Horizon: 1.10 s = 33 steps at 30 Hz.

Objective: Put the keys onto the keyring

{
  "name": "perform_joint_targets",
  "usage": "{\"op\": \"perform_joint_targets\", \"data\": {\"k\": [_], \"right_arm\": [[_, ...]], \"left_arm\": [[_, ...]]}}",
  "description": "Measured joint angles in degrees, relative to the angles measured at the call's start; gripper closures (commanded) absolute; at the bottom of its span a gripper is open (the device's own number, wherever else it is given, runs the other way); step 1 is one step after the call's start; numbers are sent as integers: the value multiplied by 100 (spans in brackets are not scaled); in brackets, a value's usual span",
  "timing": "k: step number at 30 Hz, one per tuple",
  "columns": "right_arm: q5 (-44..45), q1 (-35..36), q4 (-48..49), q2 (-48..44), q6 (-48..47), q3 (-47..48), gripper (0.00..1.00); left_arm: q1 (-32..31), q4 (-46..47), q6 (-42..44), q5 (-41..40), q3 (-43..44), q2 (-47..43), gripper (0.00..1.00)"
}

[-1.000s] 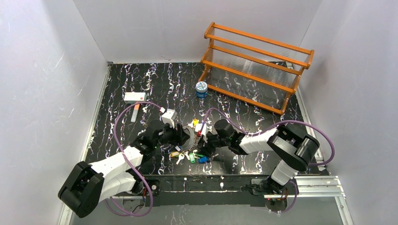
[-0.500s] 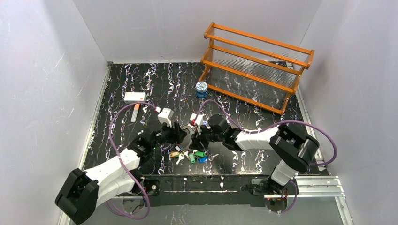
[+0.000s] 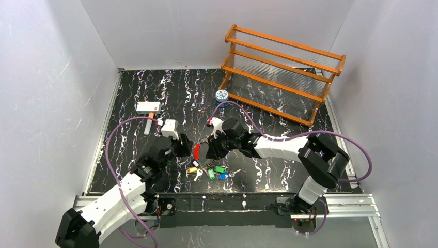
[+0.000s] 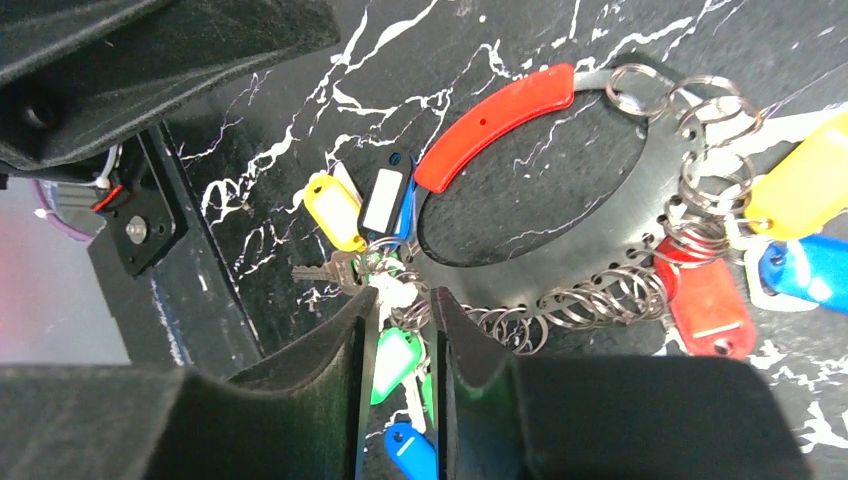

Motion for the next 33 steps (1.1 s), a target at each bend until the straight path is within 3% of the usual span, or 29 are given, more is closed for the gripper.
{"op": "perform_joint_targets", "data": {"k": [6, 18, 33], "right_arm": [[22, 127, -367, 66, 365, 114, 64], [1250, 466, -1611, 221, 1082, 706, 67], [1438, 575, -2138, 699, 1246, 1027, 55]], "left_arm": [[2, -361, -96, -116, 33, -9, 44], [2, -953, -1027, -614, 79, -321, 43], [2, -1091, -1528, -758, 79, -575, 43]]}}
